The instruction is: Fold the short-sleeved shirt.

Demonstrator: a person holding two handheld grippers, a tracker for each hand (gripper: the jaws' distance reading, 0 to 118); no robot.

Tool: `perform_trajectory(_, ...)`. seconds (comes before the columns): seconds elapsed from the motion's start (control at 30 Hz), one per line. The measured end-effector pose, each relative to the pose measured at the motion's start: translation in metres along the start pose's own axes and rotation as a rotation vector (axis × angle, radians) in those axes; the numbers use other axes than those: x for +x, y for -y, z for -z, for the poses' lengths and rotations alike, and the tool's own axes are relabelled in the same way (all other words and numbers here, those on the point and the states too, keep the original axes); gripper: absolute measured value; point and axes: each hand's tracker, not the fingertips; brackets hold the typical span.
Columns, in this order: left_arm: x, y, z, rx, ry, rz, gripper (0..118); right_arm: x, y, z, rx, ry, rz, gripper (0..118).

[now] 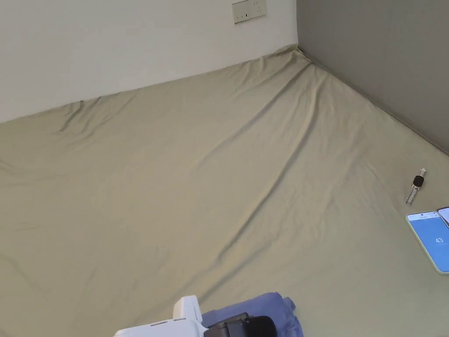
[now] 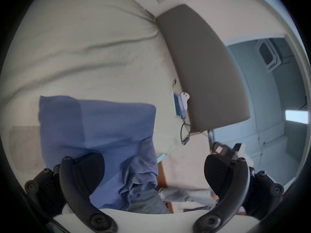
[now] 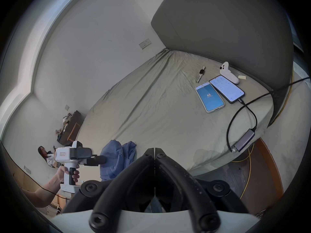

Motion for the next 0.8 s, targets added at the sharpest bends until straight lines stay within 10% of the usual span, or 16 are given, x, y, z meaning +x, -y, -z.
perform_trajectory(0.1, -0.011, -0.006, 0.029, -0.027, 0.008, -0.020, 1, 0.004, 0.003, 0.002, -0.006, 0.002, 0.032, 0)
perform_trajectory(0.5, -0.003, 0.019, 0.128, -0.210, -0.020, 0.019, 0, 0.000, 0.014, 0.028, -0.120, 0.038, -0.002, 0)
perform_trajectory(0.8, -0.051, 0.005, -0.051, 0.037, -0.237, -0.036, 0, -0.055, 0.014, 0.239, -0.582, -0.437, 0.003, 0)
